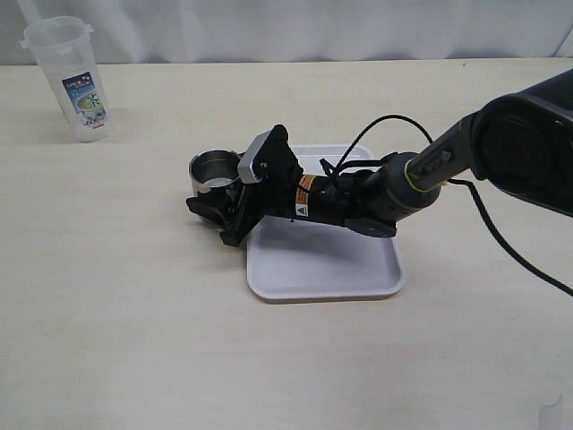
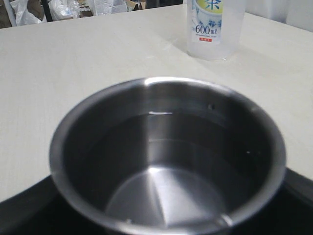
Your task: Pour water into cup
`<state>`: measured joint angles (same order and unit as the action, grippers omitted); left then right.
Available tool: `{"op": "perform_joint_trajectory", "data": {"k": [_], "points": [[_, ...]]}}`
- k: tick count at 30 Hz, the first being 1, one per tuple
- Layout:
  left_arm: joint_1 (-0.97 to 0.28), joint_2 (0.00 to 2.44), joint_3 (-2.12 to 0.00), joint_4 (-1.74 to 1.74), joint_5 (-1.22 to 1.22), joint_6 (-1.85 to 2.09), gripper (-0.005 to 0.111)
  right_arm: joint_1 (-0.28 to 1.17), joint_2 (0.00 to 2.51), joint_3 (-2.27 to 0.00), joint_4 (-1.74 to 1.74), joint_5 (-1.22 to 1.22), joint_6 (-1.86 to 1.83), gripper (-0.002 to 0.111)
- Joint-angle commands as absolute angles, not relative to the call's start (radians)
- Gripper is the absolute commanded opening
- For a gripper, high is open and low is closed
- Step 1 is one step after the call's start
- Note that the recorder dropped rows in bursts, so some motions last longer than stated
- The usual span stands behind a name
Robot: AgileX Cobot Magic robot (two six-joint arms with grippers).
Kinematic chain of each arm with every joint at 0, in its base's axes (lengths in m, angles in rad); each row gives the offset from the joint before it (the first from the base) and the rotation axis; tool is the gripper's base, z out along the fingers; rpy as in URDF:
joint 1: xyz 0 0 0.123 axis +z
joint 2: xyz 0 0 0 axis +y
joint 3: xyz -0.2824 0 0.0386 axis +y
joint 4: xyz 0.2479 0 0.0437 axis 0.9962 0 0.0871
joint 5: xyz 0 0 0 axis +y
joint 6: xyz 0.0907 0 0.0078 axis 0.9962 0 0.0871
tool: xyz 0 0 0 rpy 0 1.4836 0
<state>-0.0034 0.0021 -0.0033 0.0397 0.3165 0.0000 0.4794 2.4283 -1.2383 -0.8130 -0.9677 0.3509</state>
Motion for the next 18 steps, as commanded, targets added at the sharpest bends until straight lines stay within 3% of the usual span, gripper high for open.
{"op": "perform_joint_trajectory", "data": {"k": [1, 11, 13, 18], "points": [[-0.007, 0.000, 0.000, 0.042, 0.312, 0.000, 0.102, 0.480, 2.425, -1.233, -0.819, -0.936, 0.351, 0.004], [-0.007, 0.000, 0.000, 0.053, 0.314, -0.035, 0.101, 0.480, 2.425, -1.233, -0.819, -0.936, 0.351, 0.004], [-0.007, 0.000, 0.000, 0.053, 0.316, -0.035, 0.093, 0.480, 2.425, -1.233, -0.819, -0.936, 0.351, 0.004], [-0.007, 0.000, 0.000, 0.061, 0.320, -0.023, 0.051, 0.480, 2.425, -1.233, -0.819, -0.936, 0.351, 0.004]]}}
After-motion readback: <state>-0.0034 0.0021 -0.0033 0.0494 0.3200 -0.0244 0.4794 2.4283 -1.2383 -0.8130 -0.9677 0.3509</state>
